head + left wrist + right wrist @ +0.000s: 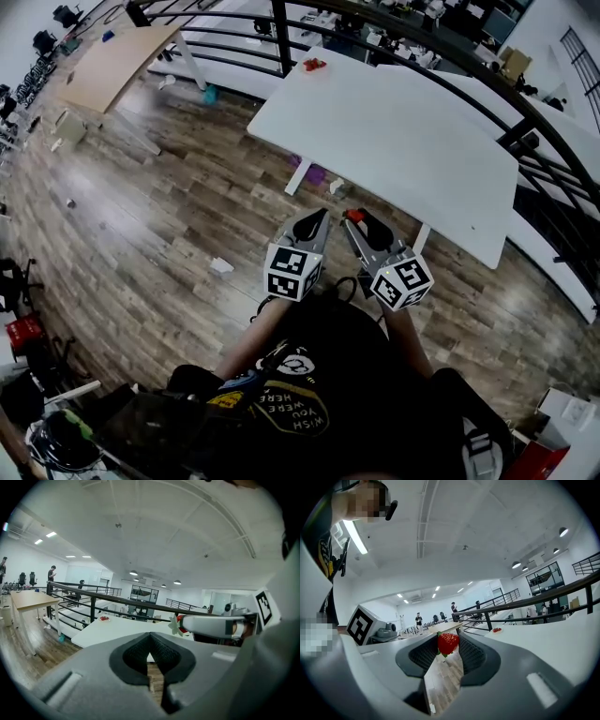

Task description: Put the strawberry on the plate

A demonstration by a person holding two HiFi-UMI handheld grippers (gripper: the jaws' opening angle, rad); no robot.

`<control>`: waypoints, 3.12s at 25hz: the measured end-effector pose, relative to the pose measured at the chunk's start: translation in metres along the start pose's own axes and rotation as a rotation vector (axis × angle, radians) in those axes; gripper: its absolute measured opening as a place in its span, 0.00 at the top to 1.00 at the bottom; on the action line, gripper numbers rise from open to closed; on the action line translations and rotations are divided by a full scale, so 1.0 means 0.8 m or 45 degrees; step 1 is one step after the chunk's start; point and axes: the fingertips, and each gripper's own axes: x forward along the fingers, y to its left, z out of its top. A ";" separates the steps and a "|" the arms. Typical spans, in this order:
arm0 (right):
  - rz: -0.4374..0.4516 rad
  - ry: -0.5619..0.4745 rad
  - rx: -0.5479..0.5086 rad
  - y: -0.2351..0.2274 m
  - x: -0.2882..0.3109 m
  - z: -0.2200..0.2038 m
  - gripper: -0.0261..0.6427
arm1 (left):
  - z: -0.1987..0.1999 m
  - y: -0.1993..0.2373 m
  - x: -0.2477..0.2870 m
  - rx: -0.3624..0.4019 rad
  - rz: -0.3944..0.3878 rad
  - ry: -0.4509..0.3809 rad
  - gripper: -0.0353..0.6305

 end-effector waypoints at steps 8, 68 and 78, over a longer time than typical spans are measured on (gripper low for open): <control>-0.021 0.014 -0.033 0.004 0.052 0.007 0.75 | 0.022 0.051 0.003 0.025 -0.017 -0.025 0.94; 0.021 0.088 -0.001 -0.156 0.245 0.062 0.75 | 0.116 0.200 0.192 -0.022 0.019 -0.005 0.94; -0.005 0.105 0.007 -0.147 0.296 0.050 0.75 | 0.110 0.252 0.193 -0.049 -0.015 0.010 0.94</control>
